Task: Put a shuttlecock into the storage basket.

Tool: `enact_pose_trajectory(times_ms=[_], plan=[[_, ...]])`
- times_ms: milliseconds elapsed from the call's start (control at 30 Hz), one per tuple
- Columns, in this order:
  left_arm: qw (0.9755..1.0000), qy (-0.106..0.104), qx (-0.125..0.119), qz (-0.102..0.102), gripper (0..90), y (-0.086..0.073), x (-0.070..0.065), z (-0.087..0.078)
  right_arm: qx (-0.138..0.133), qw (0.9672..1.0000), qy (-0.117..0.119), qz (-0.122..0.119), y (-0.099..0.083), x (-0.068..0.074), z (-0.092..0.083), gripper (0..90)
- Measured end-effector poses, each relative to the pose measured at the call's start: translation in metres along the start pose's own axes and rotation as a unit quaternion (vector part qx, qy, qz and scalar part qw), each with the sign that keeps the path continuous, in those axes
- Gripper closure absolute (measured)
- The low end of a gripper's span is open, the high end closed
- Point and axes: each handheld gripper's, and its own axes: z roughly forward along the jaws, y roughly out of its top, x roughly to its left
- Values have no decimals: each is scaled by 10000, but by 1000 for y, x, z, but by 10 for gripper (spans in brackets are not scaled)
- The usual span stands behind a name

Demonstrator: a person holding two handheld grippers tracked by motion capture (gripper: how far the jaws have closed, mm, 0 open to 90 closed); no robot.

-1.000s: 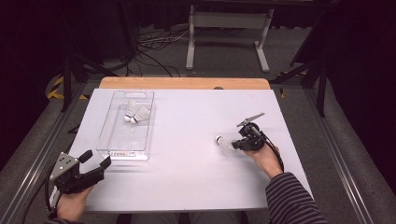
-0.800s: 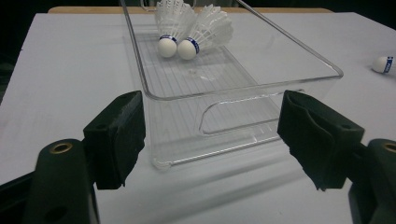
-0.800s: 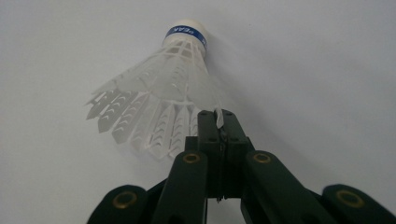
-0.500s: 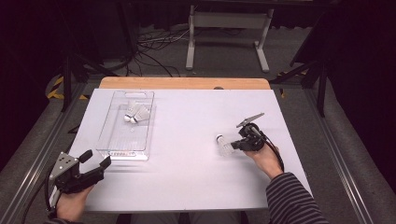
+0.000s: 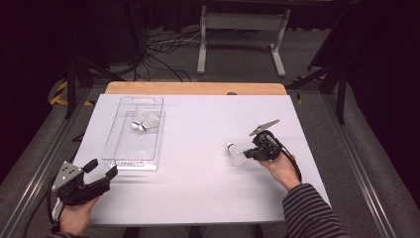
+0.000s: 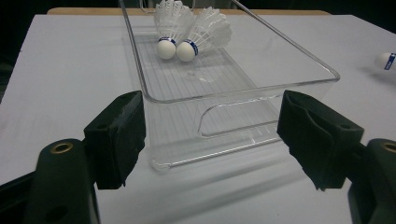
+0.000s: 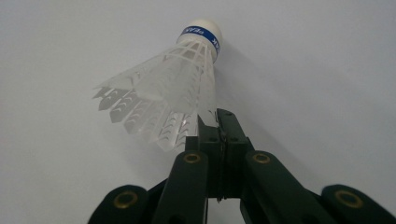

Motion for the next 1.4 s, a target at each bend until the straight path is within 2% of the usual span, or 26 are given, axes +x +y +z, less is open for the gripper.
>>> enact_pose_trajectory(times_ms=[400,467,567,700,933,1400], plan=[[10000,-30,-20,15,245,2,-3,0,-59,9998,81,-184,5,8,-8,900],[9999,-110,-18,-40,245,3,-3,-1,-50,9997,98,-199,5,9,-8,900],[9999,-48,2,110,243,4,-6,-1,-43,9996,123,-230,6,11,-8,900],[10000,-82,-2,47,243,5,-6,0,-26,9995,156,-279,8,14,-9,900],[9999,-121,-7,74,243,8,-8,-1,-40,9993,184,-334,11,18,-12,899],[9993,-266,102,237,242,14,-18,6,-24,9988,246,-417,13,23,-16,899]])
